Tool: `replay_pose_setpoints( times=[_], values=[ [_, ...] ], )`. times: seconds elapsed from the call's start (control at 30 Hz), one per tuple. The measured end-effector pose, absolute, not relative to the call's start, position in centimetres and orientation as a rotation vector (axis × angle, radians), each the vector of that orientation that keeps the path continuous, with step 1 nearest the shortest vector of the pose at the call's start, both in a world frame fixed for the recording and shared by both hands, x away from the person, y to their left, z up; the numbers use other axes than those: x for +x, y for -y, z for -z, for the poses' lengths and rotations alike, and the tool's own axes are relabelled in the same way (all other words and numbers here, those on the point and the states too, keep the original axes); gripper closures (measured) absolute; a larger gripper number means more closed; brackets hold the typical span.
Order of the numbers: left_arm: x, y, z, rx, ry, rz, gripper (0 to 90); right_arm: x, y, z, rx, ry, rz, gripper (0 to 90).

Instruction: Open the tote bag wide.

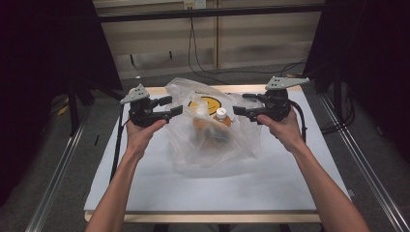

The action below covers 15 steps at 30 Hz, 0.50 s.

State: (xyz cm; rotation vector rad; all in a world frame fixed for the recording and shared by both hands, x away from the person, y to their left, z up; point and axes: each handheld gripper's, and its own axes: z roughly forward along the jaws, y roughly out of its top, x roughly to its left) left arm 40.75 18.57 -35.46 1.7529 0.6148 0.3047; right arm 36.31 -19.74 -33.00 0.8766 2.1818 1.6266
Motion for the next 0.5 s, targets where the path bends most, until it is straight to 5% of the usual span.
replay_pose_setpoints(
  times=[0.03, 0.13, 0.27, 0.5],
  values=[
    [41.1, -18.0, 35.8, 1.753, -0.613, -0.291, 37.2, 36.4, 19.7, 33.1, 0.869, -2.187, -1.626, 63.4],
    [41.3, -16.8, 36.0, 1.779, -0.609, -0.256, 30.8, 36.3, 19.7, 33.3, 0.847, -2.212, -1.676, 85.8],
    [41.3, -15.5, 36.1, 1.806, -0.593, -0.265, 29.6, 36.2, 19.6, 33.7, 0.834, -2.235, -1.7, 88.7],
    [42.2, -13.2, 37.1, 1.832, -0.555, -0.197, 45.8, 35.7, 19.6, 34.5, 0.832, -2.226, -1.723, 89.0]
  ],
)
